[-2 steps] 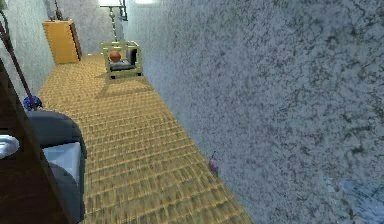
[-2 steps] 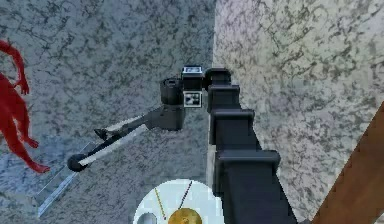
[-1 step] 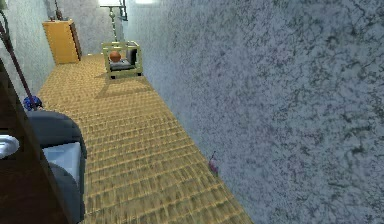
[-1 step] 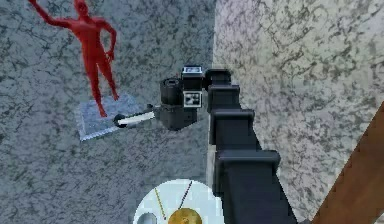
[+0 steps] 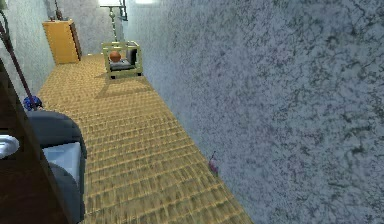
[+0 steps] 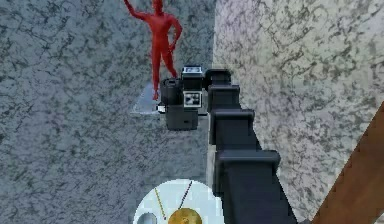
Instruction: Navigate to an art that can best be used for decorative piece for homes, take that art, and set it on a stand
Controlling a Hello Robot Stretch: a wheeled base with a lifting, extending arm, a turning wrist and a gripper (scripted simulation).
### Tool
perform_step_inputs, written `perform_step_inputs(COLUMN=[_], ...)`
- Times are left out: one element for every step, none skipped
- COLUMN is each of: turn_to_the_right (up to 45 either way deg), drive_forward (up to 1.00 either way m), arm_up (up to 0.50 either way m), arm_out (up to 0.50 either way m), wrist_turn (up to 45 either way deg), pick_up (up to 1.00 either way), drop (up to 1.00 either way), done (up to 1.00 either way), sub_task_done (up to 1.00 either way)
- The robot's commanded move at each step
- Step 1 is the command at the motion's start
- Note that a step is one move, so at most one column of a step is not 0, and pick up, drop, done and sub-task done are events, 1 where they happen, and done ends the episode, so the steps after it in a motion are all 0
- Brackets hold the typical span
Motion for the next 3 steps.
perform_step_inputs(turn_to_the_right=[0.0, 0.0, 0.0], drive_forward=[0.0, 0.0, 0.0], arm_up=[-0.26, -0.32, 0.0], arm_out=[0.0, 0.0, 0.0], wrist_turn=[0.0, 0.0, 0.0], pick_up=[0.0, 0.0, 0.0], drop=[0.0, 0.0, 1.0], done=[0.0, 0.0, 0.0], sub_task_done=[0.0, 0.0, 0.0])
